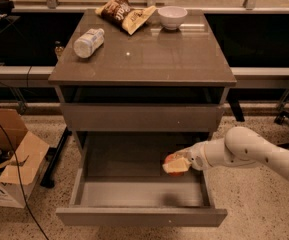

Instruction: Place apple into middle drawer

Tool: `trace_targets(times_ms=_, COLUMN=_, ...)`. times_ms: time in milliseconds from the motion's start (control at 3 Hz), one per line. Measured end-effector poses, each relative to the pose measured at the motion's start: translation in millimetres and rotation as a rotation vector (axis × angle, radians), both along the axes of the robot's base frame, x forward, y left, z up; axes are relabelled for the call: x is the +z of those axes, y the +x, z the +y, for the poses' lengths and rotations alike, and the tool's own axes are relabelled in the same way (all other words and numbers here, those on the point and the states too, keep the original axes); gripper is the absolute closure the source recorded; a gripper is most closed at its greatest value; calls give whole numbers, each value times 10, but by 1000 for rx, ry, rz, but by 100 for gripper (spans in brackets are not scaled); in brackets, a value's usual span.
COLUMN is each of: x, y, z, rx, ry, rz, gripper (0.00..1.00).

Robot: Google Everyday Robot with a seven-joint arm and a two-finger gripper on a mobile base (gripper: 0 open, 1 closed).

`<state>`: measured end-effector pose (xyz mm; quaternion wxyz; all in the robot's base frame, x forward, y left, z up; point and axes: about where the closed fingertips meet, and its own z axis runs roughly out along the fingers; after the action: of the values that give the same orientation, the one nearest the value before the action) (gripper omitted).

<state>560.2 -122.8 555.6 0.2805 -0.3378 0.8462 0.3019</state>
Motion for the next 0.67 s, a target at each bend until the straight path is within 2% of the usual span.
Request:
trace_targets(times_ms=333, x=-105, y=-14, z=-10, rx=-2, ry=6, rz=13, gripper=100)
trace_targets(times_ms=667, x=-228, y=-7, z=53, rx=5, ry=-18, rz=13, gripper=100)
